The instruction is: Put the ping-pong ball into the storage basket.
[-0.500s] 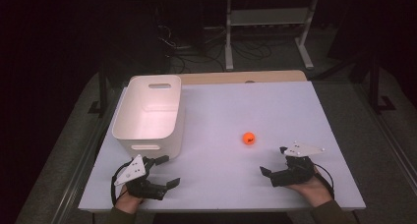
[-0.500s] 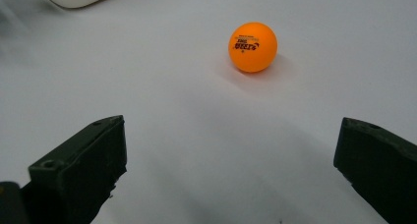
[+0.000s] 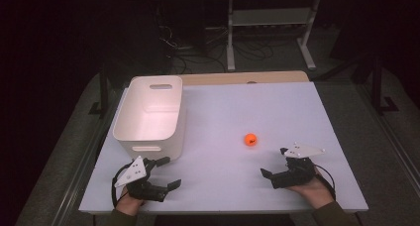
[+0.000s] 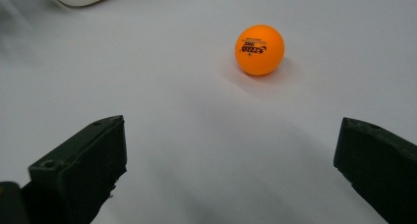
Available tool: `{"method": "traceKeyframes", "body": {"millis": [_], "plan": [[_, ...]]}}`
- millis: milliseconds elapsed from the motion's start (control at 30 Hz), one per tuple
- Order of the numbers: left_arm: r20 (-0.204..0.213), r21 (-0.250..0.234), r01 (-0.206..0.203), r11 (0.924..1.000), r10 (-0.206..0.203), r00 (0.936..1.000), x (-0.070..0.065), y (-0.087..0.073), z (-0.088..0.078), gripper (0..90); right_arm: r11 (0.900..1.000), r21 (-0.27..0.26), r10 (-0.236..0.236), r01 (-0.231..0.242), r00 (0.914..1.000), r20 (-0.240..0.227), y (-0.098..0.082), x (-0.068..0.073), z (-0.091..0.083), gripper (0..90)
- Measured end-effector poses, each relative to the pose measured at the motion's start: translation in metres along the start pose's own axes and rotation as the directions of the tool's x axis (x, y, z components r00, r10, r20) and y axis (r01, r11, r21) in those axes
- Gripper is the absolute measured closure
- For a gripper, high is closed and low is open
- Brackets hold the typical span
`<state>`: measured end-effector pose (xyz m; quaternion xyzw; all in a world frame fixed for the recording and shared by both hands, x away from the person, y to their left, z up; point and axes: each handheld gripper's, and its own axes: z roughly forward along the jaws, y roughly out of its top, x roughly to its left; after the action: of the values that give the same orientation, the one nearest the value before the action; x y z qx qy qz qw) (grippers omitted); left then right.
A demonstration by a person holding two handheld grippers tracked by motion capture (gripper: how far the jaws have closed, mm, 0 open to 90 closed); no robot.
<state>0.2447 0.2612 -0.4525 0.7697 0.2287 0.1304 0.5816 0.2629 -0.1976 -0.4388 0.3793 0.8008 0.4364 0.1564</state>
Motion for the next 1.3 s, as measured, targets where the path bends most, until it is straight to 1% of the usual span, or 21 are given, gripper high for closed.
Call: {"method": "traceKeyframes", "body": {"millis": [367, 533, 600, 733, 1300], "plan": [[-0.001, -0.014, 0.001, 0.9999, -0.001, 1.0, -0.001, 0.0, -0.001, 14.0, 1.0, -0.002, 0.001, -0.001, 1.0, 0.006, 0.005, 0.0, 0.004, 0.0], [-0.002, -0.011, 0.001, 0.9999, -0.001, 1.0, -0.001, 0.0, -0.001, 14.0, 1.0, -0.002, 0.001, -0.001, 1.0, 0.005, 0.007, 0.0, 0.005, 0.0], [-0.003, -0.008, -0.005, 1.0, 0.005, 1.0, -0.001, 0.0, -0.001, 14.0, 1.0, -0.005, 0.0, 0.0, 1.0, 0.004, 0.008, 0.0, 0.006, 0.0], [-0.003, -0.007, -0.003, 1.0, 0.003, 1.0, -0.001, 0.0, 0.0, 14.0, 1.0, -0.009, 0.01, -0.01, 1.0, -0.002, 0.009, 0.0, 0.006, 0.0], [-0.003, -0.006, -0.004, 1.0, 0.003, 1.0, -0.001, 0.0, 0.0, 14.0, 1.0, -0.015, 0.014, -0.015, 0.9998, -0.011, 0.014, -0.001, 0.009, 0.0]]}}
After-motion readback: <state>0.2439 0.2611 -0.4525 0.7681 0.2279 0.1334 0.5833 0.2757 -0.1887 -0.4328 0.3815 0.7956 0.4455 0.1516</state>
